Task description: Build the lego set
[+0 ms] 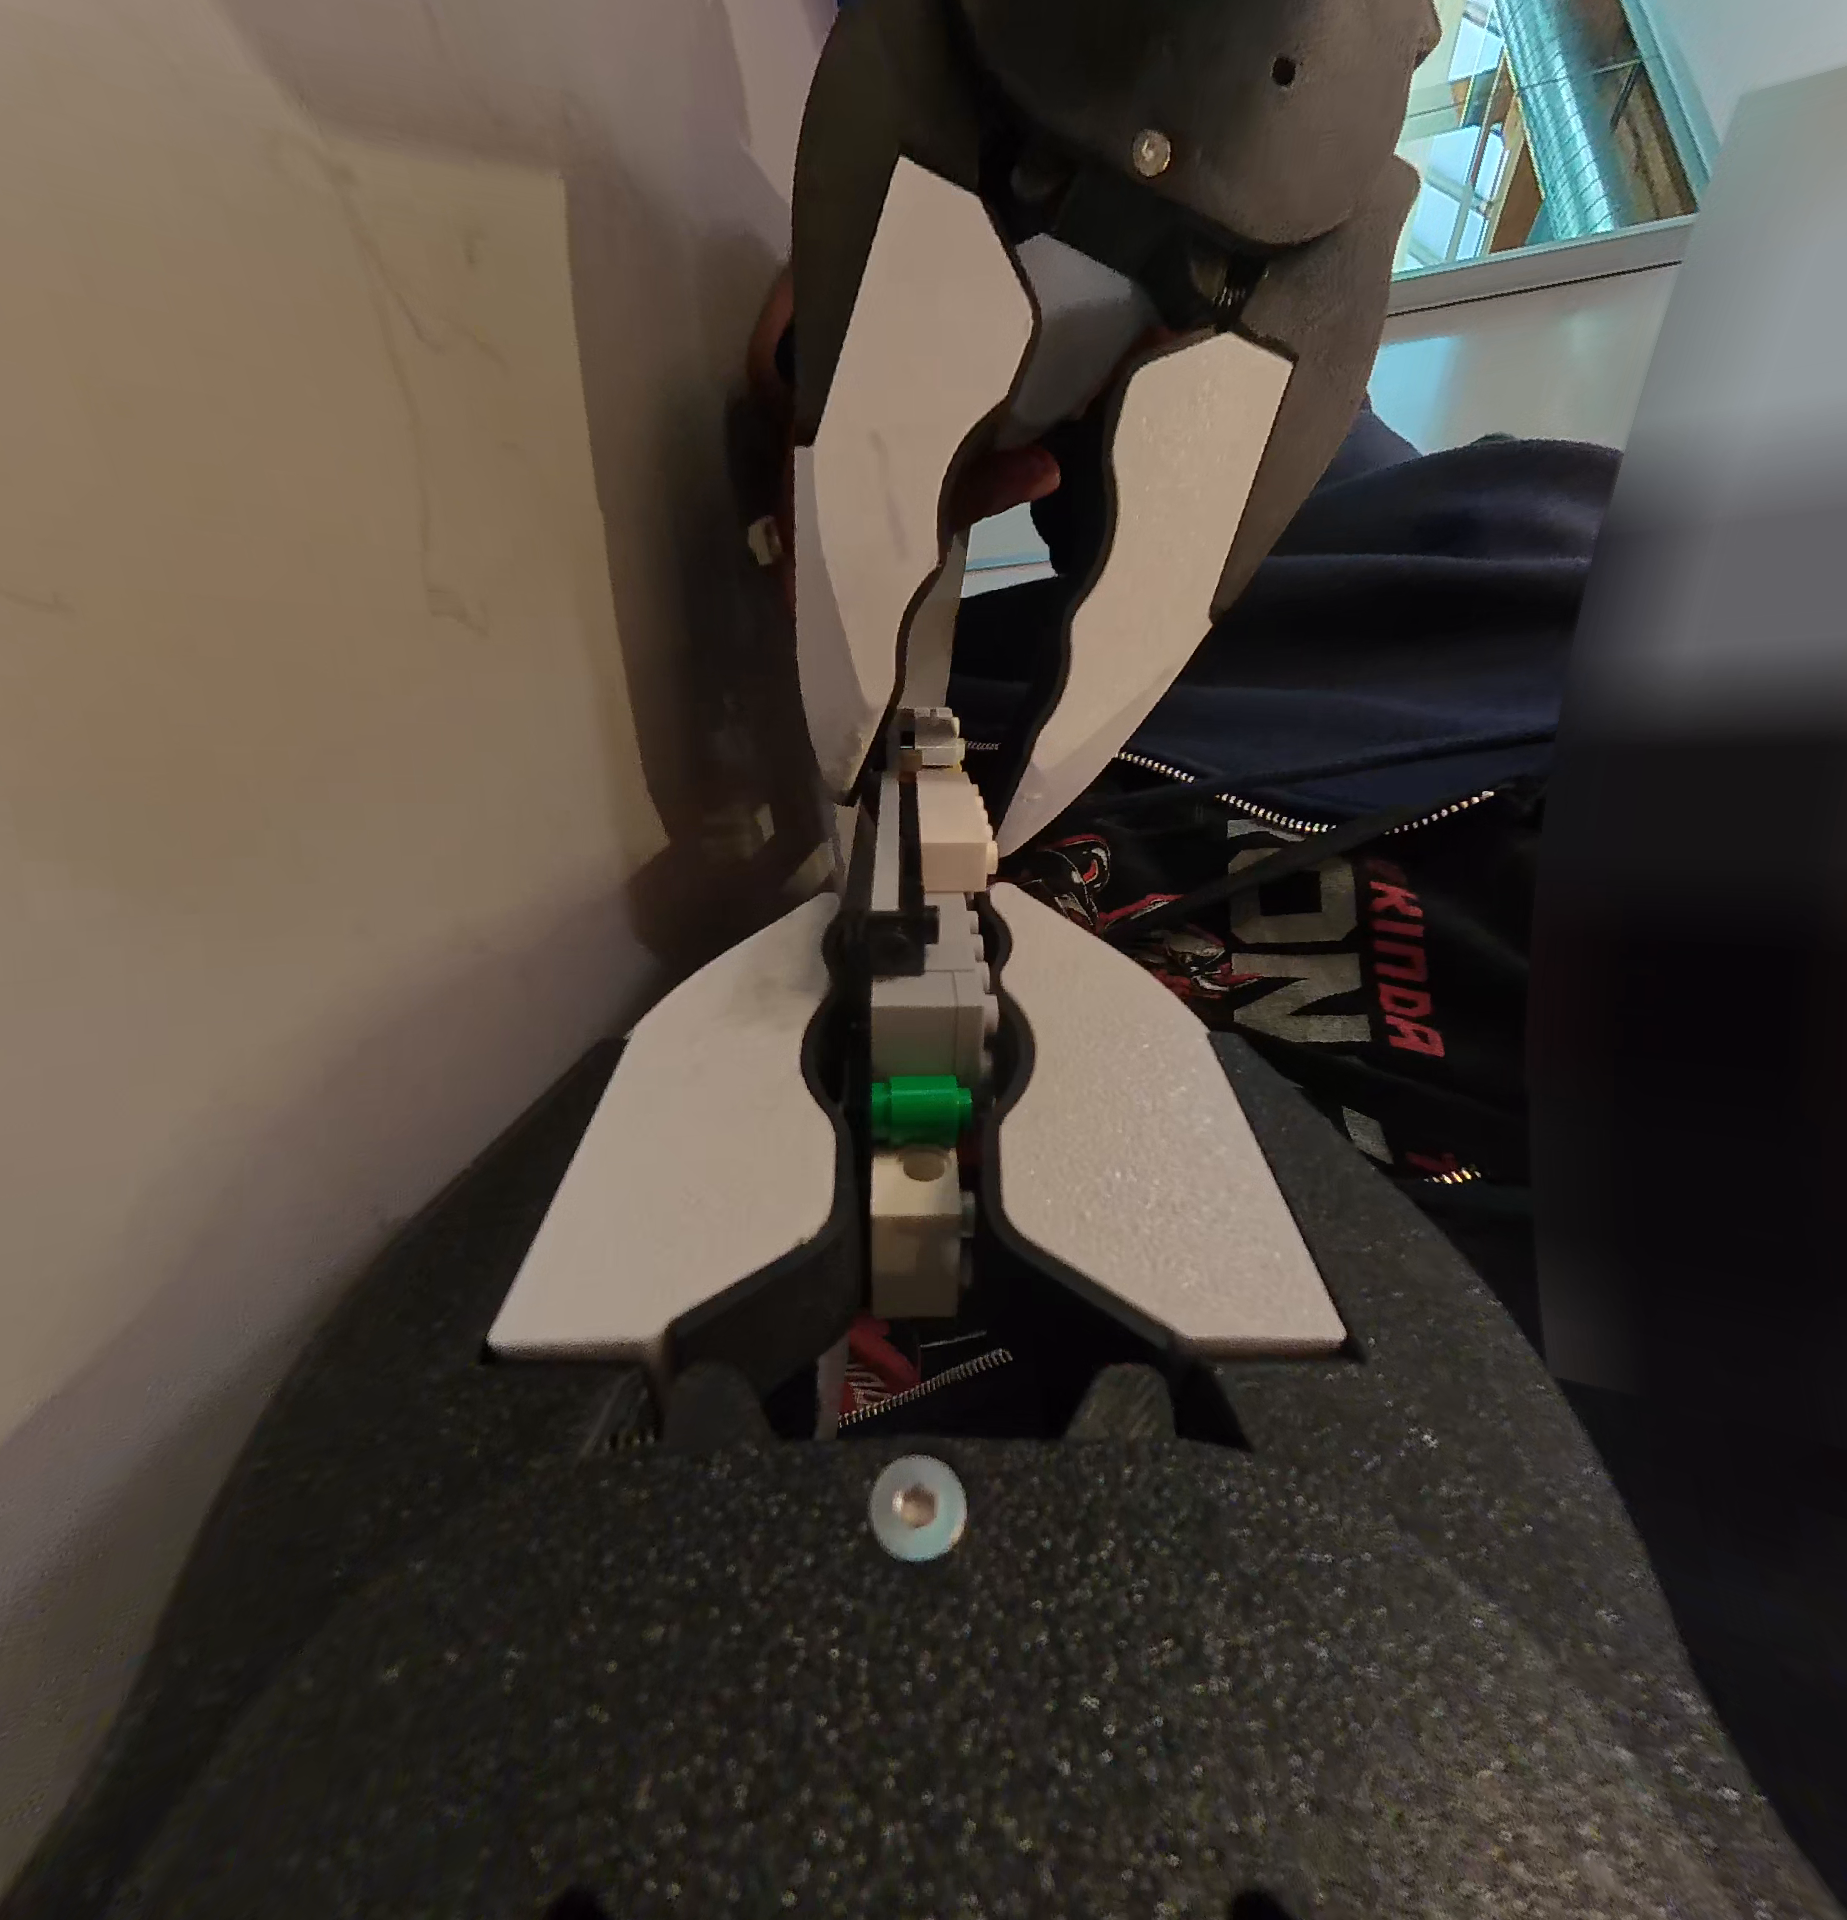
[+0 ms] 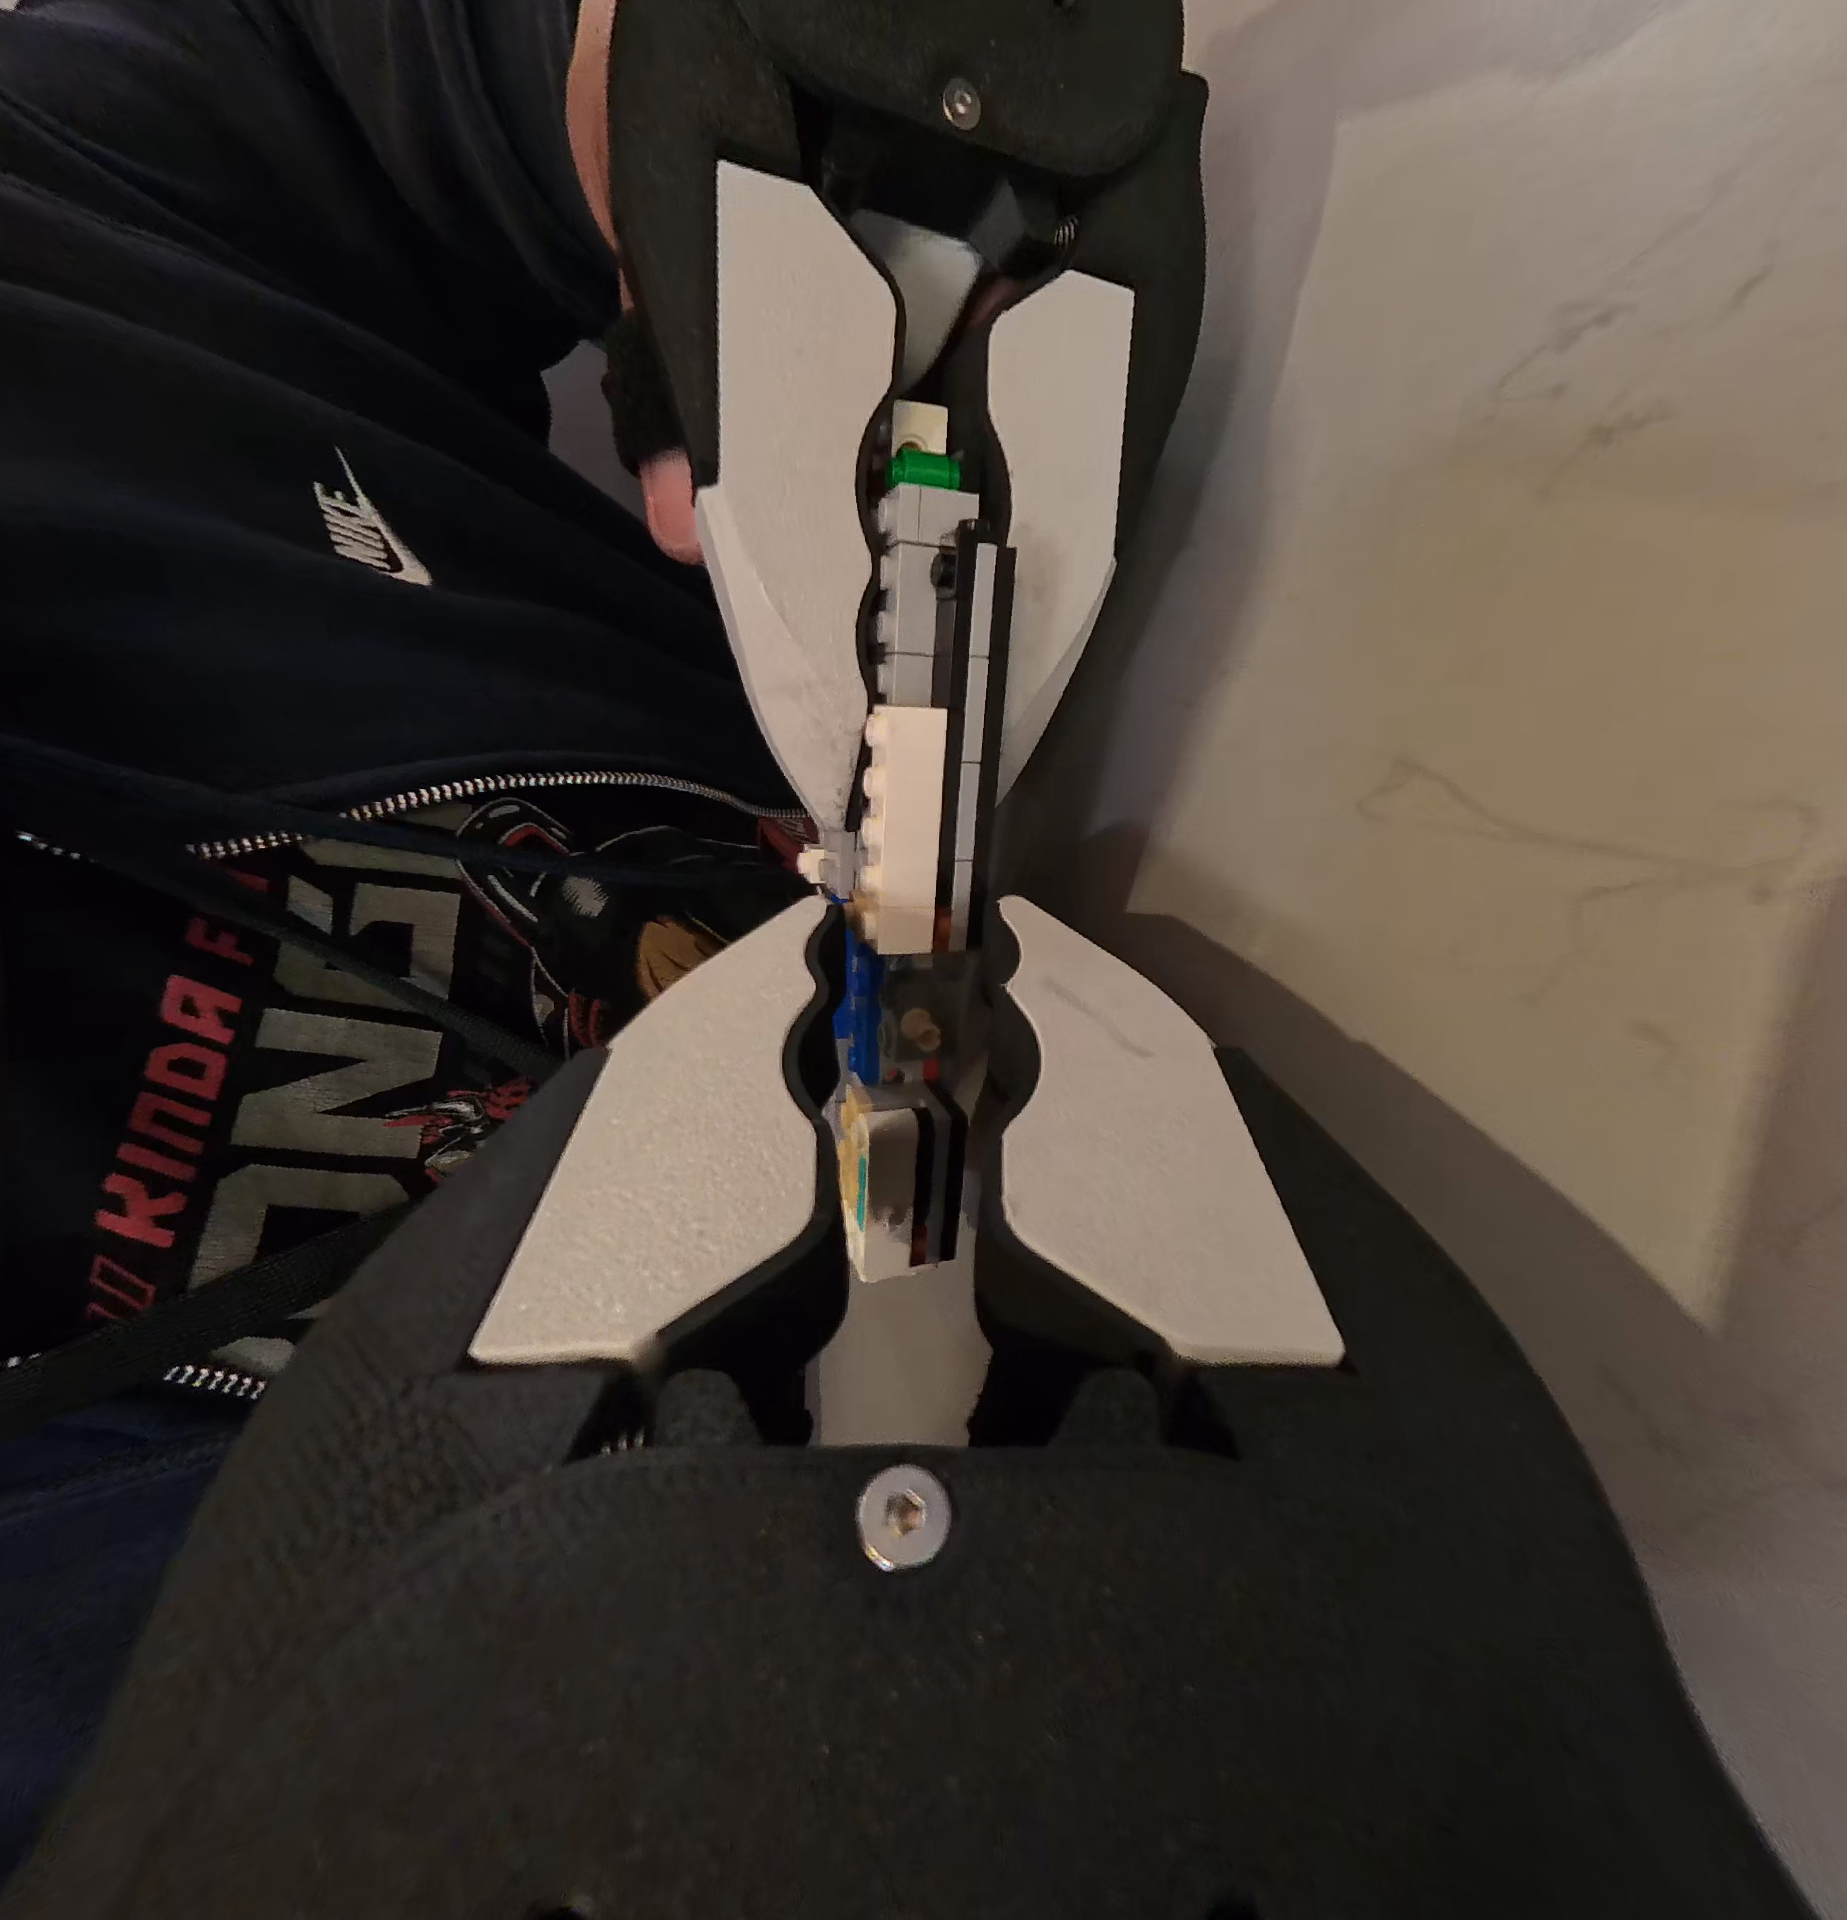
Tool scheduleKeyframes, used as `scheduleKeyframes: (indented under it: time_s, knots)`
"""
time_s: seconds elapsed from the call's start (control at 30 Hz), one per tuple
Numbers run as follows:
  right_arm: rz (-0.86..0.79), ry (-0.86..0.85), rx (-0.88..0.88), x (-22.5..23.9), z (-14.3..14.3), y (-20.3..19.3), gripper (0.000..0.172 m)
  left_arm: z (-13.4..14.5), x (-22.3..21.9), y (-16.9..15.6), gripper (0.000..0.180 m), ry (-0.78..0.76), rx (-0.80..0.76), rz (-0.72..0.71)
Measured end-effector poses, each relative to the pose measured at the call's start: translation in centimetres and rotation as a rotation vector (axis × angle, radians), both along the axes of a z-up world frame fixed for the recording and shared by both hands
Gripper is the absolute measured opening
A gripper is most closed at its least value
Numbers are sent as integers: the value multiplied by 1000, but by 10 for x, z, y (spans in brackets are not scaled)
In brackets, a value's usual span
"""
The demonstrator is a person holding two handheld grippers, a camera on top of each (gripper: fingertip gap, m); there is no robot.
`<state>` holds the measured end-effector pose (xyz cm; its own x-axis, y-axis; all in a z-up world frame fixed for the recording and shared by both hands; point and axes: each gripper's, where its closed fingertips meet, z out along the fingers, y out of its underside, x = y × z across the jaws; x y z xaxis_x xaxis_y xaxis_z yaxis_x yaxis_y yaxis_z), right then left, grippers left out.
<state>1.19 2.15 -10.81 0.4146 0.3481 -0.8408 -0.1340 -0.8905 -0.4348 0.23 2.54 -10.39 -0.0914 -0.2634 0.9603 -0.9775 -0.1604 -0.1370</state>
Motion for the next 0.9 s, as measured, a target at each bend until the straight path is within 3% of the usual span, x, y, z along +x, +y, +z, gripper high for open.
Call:
scheduleKeyframes:
  time_s: [0.9]
  knots:
    - [24,-19,-47,-1,-4,-2,23,-2,-1,-3,20,-6,21,-18]
